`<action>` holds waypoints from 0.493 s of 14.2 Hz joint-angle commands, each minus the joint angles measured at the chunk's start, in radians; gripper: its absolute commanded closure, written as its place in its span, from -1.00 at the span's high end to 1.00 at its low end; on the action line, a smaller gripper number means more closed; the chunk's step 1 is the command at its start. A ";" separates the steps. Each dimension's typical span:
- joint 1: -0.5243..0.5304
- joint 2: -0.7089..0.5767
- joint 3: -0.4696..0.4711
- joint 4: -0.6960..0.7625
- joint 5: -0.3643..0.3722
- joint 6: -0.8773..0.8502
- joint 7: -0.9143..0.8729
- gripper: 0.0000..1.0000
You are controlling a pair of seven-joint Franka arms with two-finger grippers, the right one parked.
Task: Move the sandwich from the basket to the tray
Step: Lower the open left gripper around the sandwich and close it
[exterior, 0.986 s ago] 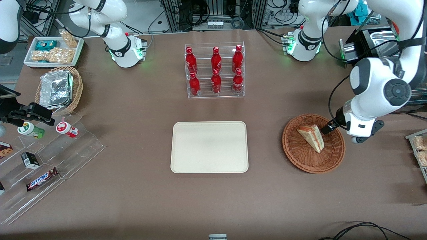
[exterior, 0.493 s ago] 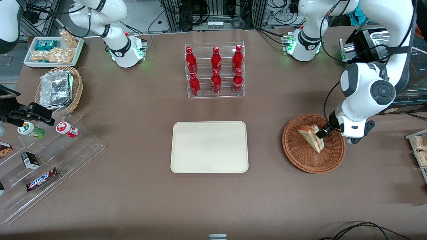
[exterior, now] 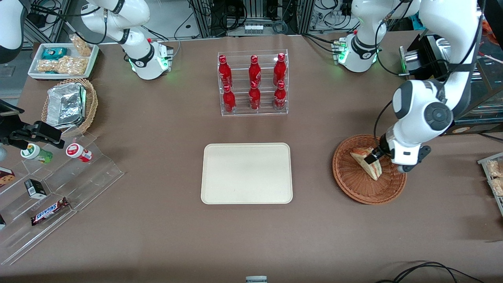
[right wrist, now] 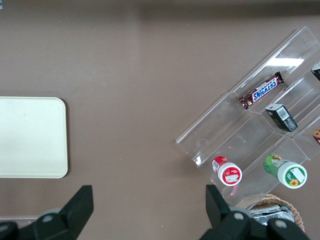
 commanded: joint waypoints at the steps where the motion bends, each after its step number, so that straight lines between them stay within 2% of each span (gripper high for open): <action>1: -0.019 0.039 0.003 0.027 0.002 0.010 -0.012 1.00; 7: -0.008 0.059 0.008 0.027 0.004 0.010 -0.015 1.00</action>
